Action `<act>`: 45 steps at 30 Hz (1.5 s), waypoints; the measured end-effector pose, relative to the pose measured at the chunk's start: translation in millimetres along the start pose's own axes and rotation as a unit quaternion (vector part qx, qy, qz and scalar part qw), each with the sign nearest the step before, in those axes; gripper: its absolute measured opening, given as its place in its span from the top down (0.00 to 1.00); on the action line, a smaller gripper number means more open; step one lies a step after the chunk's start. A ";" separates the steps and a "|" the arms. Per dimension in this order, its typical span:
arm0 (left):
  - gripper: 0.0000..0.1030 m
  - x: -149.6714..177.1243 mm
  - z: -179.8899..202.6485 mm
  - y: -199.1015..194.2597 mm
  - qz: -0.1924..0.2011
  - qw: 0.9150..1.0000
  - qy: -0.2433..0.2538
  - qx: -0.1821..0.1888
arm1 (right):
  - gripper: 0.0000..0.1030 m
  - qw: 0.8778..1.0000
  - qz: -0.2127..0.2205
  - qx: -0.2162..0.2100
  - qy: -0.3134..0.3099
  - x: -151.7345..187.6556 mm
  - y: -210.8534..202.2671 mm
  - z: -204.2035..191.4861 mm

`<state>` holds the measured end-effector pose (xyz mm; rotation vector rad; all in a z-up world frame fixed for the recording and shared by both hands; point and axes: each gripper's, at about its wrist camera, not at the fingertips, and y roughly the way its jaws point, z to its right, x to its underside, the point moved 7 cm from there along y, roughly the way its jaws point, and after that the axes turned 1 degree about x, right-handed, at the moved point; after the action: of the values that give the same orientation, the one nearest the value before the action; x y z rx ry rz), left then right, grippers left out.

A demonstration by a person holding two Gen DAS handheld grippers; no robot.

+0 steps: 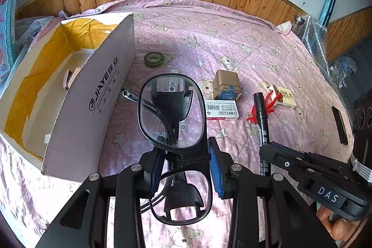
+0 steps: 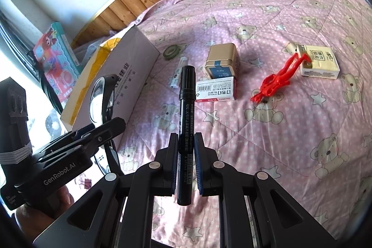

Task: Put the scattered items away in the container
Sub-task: 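Carry glasses and marker into the cardboard box and open both tools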

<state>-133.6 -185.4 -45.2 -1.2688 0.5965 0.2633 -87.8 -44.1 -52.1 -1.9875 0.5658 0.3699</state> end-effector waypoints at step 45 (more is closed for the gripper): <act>0.64 -48.1 -84.5 -74.0 0.095 0.991 -0.093 0.017 | 0.87 0.992 0.016 -0.017 -0.120 -47.7 8.6 -114.7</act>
<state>-159.1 -280.5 27.1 -1.1404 0.5595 0.5218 -130.6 -138.5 17.1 -1.9333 0.4401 0.6332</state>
